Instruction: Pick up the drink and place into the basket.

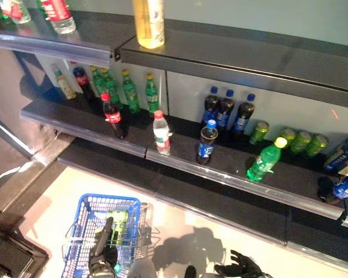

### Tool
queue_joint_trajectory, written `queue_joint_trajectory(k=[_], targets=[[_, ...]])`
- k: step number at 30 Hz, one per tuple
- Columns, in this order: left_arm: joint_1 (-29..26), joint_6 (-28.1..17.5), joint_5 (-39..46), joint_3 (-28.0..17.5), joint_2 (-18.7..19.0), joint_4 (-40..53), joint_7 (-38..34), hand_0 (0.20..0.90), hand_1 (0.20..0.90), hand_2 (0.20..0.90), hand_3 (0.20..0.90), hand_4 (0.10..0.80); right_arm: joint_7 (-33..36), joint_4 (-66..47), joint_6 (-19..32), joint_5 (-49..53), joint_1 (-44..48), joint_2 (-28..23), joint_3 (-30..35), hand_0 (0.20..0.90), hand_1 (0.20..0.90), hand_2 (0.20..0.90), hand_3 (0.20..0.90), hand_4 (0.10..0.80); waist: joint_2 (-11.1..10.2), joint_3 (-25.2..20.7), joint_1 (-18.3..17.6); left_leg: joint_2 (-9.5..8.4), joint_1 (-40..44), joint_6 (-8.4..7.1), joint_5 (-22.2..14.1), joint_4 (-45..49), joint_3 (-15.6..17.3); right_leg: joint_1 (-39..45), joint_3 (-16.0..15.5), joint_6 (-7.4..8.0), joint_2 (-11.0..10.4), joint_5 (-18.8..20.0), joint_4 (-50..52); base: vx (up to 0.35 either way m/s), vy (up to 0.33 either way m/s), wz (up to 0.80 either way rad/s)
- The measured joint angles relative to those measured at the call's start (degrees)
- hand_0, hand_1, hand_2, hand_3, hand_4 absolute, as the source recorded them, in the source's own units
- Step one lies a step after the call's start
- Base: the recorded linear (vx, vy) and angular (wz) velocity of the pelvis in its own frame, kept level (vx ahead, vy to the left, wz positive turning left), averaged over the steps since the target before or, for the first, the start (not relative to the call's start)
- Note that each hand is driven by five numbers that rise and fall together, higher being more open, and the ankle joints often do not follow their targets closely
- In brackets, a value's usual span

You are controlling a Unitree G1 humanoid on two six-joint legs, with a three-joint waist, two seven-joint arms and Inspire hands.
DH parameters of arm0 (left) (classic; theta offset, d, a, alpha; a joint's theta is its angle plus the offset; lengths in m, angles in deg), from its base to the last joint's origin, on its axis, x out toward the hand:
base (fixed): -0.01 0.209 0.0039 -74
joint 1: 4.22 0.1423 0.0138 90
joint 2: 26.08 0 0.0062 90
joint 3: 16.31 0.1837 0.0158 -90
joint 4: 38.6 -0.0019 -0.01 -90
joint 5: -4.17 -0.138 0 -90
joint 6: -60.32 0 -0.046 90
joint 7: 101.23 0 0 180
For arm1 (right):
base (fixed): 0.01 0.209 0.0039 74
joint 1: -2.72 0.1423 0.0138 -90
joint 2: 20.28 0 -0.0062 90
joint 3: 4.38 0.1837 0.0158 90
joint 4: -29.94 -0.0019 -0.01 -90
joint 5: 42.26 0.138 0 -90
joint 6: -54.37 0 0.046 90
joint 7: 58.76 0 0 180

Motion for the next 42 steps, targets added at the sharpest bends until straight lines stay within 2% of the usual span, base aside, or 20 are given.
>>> queue_joint_trajectory(k=[2,5,10,11,12,13,14,15,18,20,22,24,26,29,31,37,39,40,41,42], targets=[[0.28,-0.26,-0.51,-0.07,0.29,-1.78,0.01,0.300,0.300,0.300,0.200,0.100,-0.04,0.67,0.03,-0.44,0.00,0.36,0.06,0.900,0.900,0.900,0.900,0.800,-0.31,0.96,0.15,2.54,0.38,-1.27,2.16,-6.21,-0.79,1.55,-0.15,-0.45,1.26,0.02,-0.80,0.453,0.306,-0.14],[-0.43,-0.43,-1.09,-1.99,1.44,-2.04,0.33,0.300,0.300,0.300,0.200,0.100,-0.03,0.83,0.03,-0.50,-0.06,0.47,0.12,0.900,0.900,0.900,0.900,0.800,-0.95,1.27,0.31,3.29,0.63,-1.33,3.20,-9.61,-2.89,2.18,0.57,-0.53,1.67,-0.07,-1.39,0.344,0.282,-0.15],[-2.20,0.26,-2.68,-2.31,1.12,-3.20,-0.11,0.300,0.300,0.300,0.200,0.100,0.33,1.44,0.12,-0.92,-0.44,-0.34,0.47,0.900,0.900,0.900,0.900,0.800,-0.09,2.34,0.58,2.17,4.03,-0.90,3.10,-4.50,-2.34,6.07,1.47,4.08,-1.42,-3.35,-0.11,0.341,0.314,-0.15],[-2.64,0.81,-3.35,-1.05,1.37,-3.12,-0.12,0.300,0.300,0.300,0.200,0.100,0.89,1.25,0.15,-0.96,-0.98,-0.75,1.27,0.900,0.900,0.900,0.900,0.800,0.60,2.75,0.62,1.33,4.71,2.36,1.90,-3.82,-1.46,5.97,0.12,6.20,-2.72,-5.76,2.77,0.302,0.227,0.27],[-2.75,0.99,-3.74,-0.50,1.63,-3.07,-0.24,0.300,0.300,0.300,0.200,0.100,1.18,1.15,-0.01,-0.97,-1.09,-0.49,1.19,0.900,0.900,0.900,0.900,0.800,0.20,2.84,0.54,0.55,5.11,2.44,2.03,-3.61,-1.27,5.41,-0.38,6.84,-3.74,-6.51,4.33,0.226,0.201,0.27],[-2.73,1.35,-4.63,0.07,2.38,-2.65,-0.26,0.300,0.300,0.300,0.200,0.100,1.30,0.07,0.00,-1.08,-1.05,0.01,1.05,0.900,0.900,0.900,0.900,0.800,-1.34,2.92,1.00,-1.34,5.41,3.84,1.49,-3.66,-0.43,3.88,-0.90,8.26,-5.86,-8.25,8.05,0.132,0.141,0.02],[-2.73,2.65,-4.94,0.84,3.07,-2.37,-0.36,0.300,0.300,0.300,0.200,0.100,1.72,-3.89,0.04,-1.25,-0.55,-0.47,0.81,0.900,0.900,0.900,0.900,0.800,-1.70,3.23,1.42,-2.64,5.58,5.88,0.76,-4.35,0.08,-2.70,-1.45,9.43,-8.76,-9.76,20.57,0.070,0.060,-0.01],[-2.64,3.15,-4.91,1.54,3.24,-2.38,-0.58,0.300,0.300,0.300,0.200,0.100,2.00,-6.15,0.25,-1.89,-0.57,-0.76,0.60,0.900,0.900,0.900,0.900,0.800,-1.64,3.33,1.34,-3.35,6.47,6.69,1.13,-5.35,0.14,-6.18,-2.22,9.88,-10.93,-10.87,27.04,0.013,-0.021,0.04],[-2.30,3.61,-4.03,5.27,4.33,0.12,-0.92,0.300,0.300,0.300,0.200,0.100,1.99,-12.63,-0.10,-2.92,-0.41,-0.14,-5.07,0.900,0.900,0.900,0.900,0.800,-1.92,3.74,1.80,-5.66,6.31,8.65,0.43,-5.09,1.61,-9.25,-2.31,11.39,-16.84,-11.45,22.43,-0.132,-0.139,0.25],[-2.40,3.30,-2.55,6.86,4.80,2.18,-0.92,0.300,0.300,0.300,0.200,0.100,1.37,-14.46,0.07,-3.30,0.57,0.72,-7.73,0.900,0.900,0.900,0.900,0.800,-1.96,4.03,1.94,-5.67,4.54,9.25,0.15,-4.13,3.21,-10.77,-2.56,11.78,-18.04,-10.64,20.41,-0.133,-0.120,0.33],[-2.93,2.55,-0.01,8.60,4.91,4.04,-0.89,0.300,0.300,0.300,0.200,0.100,0.33,-15.05,0.12,-4.32,3.40,1.44,-10.98,0.900,0.900,0.900,0.900,0.800,-2.07,5.48,3.27,-5.80,3.69,9.19,-0.12,-3.73,3.96,-11.97,-1.13,12.14,-17.88,-8.69,17.41,-0.081,-0.143,0.11],[-2.52,2.18,0.62,8.46,4.54,4.61,-0.92,0.300,0.300,0.300,0.200,0.100,0.02,-17.06,0.04,-4.93,4.43,2.18,-11.03,0.900,0.900,0.900,0.900,0.800,-2.96,6.44,4.63,-5.86,3.39,8.34,0.01,-3.77,4.71,-10.35,-2.78,12.20,-17.23,-4.91,12.23,-0.086,-0.288,0.07],[-1.96,1.49,0.63,6.62,3.67,5.89,-0.91,0.300,0.300,0.300,0.200,0.100,-0.21,-19.91,-0.79,-5.03,3.96,1.71,-10.93,0.900,0.900,0.900,0.900,0.800,-2.96,7.08,4.86,-4.65,3.58,6.65,-0.12,-3.61,3.89,-8.19,-3.39,14.07,-15.55,0.74,8.26,-0.044,-0.202,0.16],[-0.43,0.72,1.66,5.18,3.21,6.12,-0.95,0.300,0.300,0.300,0.200,0.100,-0.64,-22.28,-1.28,-5.07,2.89,0.15,-10.88,0.900,0.900,0.900,0.900,0.800,-2.48,7.29,4.88,-1.53,4.88,4.58,0.16,-3.68,1.96,-5.12,-4.42,11.99,-11.65,0.68,6.09,-0.076,-0.154,0.15],[-0.43,0.63,1.54,4.74,3.62,6.12,-0.98,0.300,0.300,0.300,0.200,0.100,-0.79,-23.67,-1.25,-4.95,2.12,-1.96,-10.50,0.900,0.900,0.900,0.900,0.800,-2.44,7.31,4.55,-0.58,4.78,3.65,0.55,-3.72,0.34,-4.39,-4.44,11.10,-9.68,-0.04,6.22,-0.112,-0.212,0.30],[-0.49,0.62,1.37,3.94,4.53,6.10,-0.97,0.300,0.300,0.300,0.200,0.100,-2.60,-23.76,-1.45,-4.93,1.84,-5.06,-11.07,0.900,0.900,0.900,0.900,0.800,-2.06,7.47,4.74,1.69,6.75,2.07,1.47,-3.88,-2.89,-0.39,-5.64,9.47,-7.12,-1.29,5.58,-0.065,-0.089,0.25],[0.81,0.71,1.47,2.78,3.85,6.08,-0.69,0.300,0.300,0.300,0.200,0.100,-4.21,-24.34,-1.48,-4.98,1.62,-4.97,-11.44,0.900,0.900,0.900,0.900,0.800,0.06,7.08,5.07,3.10,7.94,0.85,2.19,-5.15,-1.76,0.55,-6.12,9.11,-5.35,-2.59,6.89,-0.196,0.009,0.36],[0.68,1.14,1.69,2.30,3.05,5.94,-0.65,0.300,0.300,0.300,0.200,0.100,-4.52,-26.50,-1.51,-4.98,-0.16,-5.24,-11.15,0.900,0.900,0.900,0.900,0.800,1.16,6.49,3.95,4.84,6.54,1.43,1.98,-5.60,3.28,0.90,-9.02,8.28,-5.34,-2.90,7.06,-0.274,0.104,0.83],[0.19,1.24,1.58,2.32,3.26,5.80,-0.62,0.300,0.300,0.300,0.200,0.100,-5.05,-27.29,-1.59,-5.02,-1.05,-5.26,-11.43,0.900,0.900,0.900,0.900,0.800,1.27,6.47,3.87,5.69,6.17,1.58,0.58,-5.28,6.39,0.31,-9.21,7.74,-6.01,-3.78,7.86,-0.198,0.120,0.92],[0.14,1.41,1.57,2.63,3.53,5.81,-0.56,0.300,0.300,0.300,0.200,0.100,-5.47,-27.44,-1.69,-5.10,-1.17,-5.27,-11.79,0.900,0.900,0.900,0.900,0.800,1.26,6.49,3.87,5.94,6.06,1.25,-0.24,-5.15,7.39,-0.28,-9.37,7.44,-6.31,-3.97,8.20,-0.155,0.143,0.41]])
